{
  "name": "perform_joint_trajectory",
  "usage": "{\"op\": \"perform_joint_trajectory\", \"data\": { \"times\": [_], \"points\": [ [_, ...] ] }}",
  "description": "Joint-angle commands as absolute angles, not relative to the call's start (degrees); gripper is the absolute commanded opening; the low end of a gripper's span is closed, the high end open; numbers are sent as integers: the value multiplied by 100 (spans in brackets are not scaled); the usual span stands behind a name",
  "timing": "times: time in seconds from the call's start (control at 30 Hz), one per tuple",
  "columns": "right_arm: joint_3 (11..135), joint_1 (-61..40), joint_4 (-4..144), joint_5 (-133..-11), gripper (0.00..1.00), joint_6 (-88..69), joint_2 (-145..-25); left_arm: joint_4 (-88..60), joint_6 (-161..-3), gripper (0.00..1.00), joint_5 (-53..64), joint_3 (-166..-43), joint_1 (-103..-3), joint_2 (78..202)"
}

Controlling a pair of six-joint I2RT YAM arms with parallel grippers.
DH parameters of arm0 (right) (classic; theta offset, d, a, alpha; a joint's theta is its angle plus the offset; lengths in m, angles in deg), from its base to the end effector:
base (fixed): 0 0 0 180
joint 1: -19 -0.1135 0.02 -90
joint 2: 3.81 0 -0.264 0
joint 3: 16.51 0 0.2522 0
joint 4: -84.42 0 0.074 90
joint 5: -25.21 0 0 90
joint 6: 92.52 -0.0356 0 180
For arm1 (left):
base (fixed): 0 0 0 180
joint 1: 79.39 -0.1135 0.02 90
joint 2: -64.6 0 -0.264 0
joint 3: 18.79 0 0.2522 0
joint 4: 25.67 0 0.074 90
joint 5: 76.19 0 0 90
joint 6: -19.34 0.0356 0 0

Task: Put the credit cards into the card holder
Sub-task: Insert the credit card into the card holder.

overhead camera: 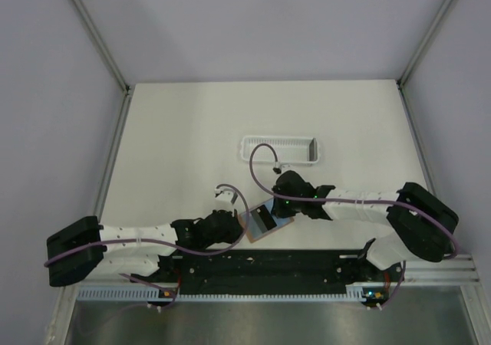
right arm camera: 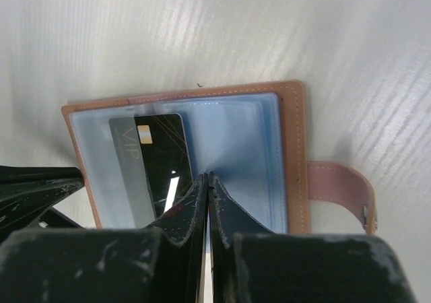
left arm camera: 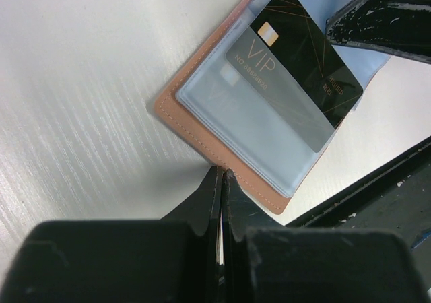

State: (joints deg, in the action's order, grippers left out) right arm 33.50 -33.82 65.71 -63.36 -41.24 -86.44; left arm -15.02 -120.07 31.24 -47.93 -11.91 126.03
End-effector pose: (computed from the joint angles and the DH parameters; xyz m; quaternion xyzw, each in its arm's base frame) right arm 0.1621 0.2122 0.1538 -0.1117 0.9369 0.2290 0.2394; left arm 0.0811 -0.1677 0.1371 0.0826 0.9045 -0.2636 0.3249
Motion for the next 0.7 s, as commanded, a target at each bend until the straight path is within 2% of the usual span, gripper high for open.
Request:
{"op": "perform_joint_trajectory", "data": {
  "times": [0.0,0.4,0.57,0.6,0.67],
  "points": [
    [3548,-3602,6731,-6452,0,-3961,-8827,-1463,-11953,0,3112,-4775,-1189,12753],
    [3724,-4006,7161,-7023,0,-3987,-9196,-1490,-11918,0,3086,-4854,-1189,12849],
    [3750,-4015,6866,-6682,0,-3873,-8855,-1481,-11917,0,3103,-4863,-1189,12867],
    [3776,-4006,6681,-6577,2,-3829,-8714,-1490,-11909,0,3103,-4863,-1189,12876],
    [3847,-4006,6347,-6138,14,-3733,-8416,-1507,-11909,0,3095,-4872,-1189,12902]
  ]
}}
